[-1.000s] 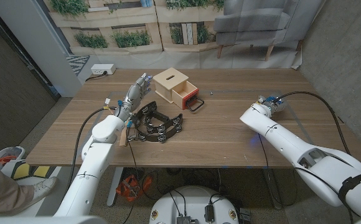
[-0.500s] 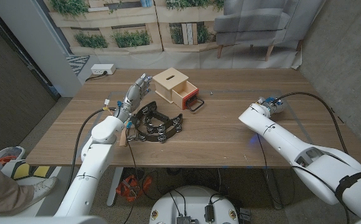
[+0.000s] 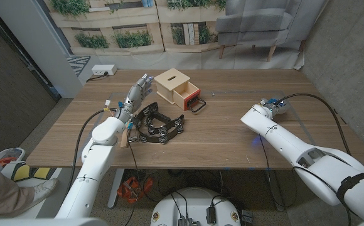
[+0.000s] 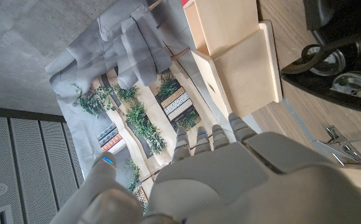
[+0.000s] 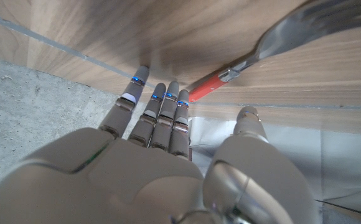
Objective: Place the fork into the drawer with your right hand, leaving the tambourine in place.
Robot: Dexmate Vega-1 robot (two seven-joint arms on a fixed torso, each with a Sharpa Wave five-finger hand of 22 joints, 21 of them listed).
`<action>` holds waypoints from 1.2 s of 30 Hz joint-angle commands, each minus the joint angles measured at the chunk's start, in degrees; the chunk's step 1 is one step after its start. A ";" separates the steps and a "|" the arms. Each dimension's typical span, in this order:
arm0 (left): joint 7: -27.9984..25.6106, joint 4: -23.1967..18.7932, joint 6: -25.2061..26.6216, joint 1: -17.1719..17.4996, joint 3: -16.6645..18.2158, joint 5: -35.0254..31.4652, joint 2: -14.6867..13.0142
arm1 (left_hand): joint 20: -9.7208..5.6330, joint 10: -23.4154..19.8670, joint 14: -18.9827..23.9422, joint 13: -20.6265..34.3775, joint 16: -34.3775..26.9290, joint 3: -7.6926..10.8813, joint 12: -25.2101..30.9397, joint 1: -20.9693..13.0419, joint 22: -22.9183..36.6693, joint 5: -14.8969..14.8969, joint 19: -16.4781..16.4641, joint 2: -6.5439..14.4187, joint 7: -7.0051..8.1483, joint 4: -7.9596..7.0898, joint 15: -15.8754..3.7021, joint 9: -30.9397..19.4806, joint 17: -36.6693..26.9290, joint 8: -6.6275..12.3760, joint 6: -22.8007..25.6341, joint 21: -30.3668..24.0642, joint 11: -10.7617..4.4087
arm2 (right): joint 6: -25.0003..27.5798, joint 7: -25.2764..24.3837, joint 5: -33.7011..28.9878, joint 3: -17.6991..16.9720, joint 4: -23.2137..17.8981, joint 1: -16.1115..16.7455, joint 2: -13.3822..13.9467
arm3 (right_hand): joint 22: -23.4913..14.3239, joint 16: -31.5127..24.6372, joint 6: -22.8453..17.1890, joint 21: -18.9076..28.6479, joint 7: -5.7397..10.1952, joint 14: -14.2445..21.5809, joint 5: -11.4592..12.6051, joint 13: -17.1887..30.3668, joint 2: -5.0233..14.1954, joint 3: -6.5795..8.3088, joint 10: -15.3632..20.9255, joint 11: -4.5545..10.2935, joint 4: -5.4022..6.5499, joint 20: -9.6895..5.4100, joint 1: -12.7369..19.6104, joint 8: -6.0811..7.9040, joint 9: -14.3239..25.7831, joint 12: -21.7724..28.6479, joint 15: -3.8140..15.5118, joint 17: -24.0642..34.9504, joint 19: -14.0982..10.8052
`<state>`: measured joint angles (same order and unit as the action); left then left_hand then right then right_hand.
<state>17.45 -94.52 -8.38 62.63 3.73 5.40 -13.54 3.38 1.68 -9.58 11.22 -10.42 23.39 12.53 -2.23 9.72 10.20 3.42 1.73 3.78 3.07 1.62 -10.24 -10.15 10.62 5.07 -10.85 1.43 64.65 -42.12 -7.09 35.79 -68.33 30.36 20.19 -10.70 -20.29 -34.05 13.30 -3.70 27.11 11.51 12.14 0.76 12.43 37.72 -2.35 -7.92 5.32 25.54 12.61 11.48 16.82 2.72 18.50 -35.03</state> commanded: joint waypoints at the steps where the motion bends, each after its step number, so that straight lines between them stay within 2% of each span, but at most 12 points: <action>1: -0.20 -1.14 0.52 0.12 -0.35 -0.84 -0.28 | -0.01 -0.49 -0.50 0.12 -0.26 0.27 0.40 -0.26 0.29 0.02 0.18 0.26 -0.04 0.39 0.33 -0.13 -0.16 0.13 0.15 -0.23 0.36 | -0.69 -0.04 0.16 0.18 1.74 -0.46 -0.33 | 0.00 0.19 0.55 -0.16 -0.01 -0.28 -0.07 0.15 0.17 0.00 -0.19 0.04 -0.11 -0.34 0.33 -0.19 0.19 -0.13 1.00 0.21 -0.11; 30: -0.50 -3.38 1.34 0.66 -0.20 -1.27 -0.51 | -0.03 -0.72 -0.39 0.14 -0.25 0.20 0.45 -0.18 0.29 0.02 0.19 0.23 -0.09 0.43 0.33 -0.13 -0.17 0.14 0.20 -0.21 0.42 | -1.29 0.37 -0.63 2.13 5.78 -2.46 -0.89 | -0.05 0.79 1.51 -0.37 0.39 -1.87 -0.24 0.50 0.52 -0.39 -1.91 0.08 -0.16 -0.41 1.40 -0.75 0.30 -0.81 0.92 1.04 -0.16; 36: -0.53 -3.43 1.27 0.92 -0.16 -1.22 -0.46 | -0.02 -0.73 -0.38 0.15 -0.24 0.19 0.44 -0.18 0.29 0.02 0.18 0.24 -0.07 0.44 0.34 -0.13 -0.17 0.16 0.25 -0.20 0.47 | -0.90 0.56 -0.92 2.72 6.25 -2.69 -0.98 | -0.05 0.86 1.49 -0.40 0.45 -1.87 -0.18 0.61 0.82 -0.09 -1.87 0.17 -0.49 -0.41 2.26 -0.74 0.31 -0.73 1.00 1.07 -0.13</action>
<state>17.07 -97.50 -7.24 63.12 3.41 4.16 -14.04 3.38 1.37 -9.58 11.22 -10.42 23.39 12.81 -2.23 9.71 10.20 3.42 1.73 3.78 3.07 1.62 -10.24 -10.15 10.62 5.07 -10.85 1.76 63.25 -41.83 -7.47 37.52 -63.29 28.27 19.44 -10.68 -19.41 -32.72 12.79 -3.38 25.42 11.51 12.50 1.66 12.18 35.88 -1.94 -8.16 5.30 27.05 11.82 11.60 15.94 2.37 19.29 -35.02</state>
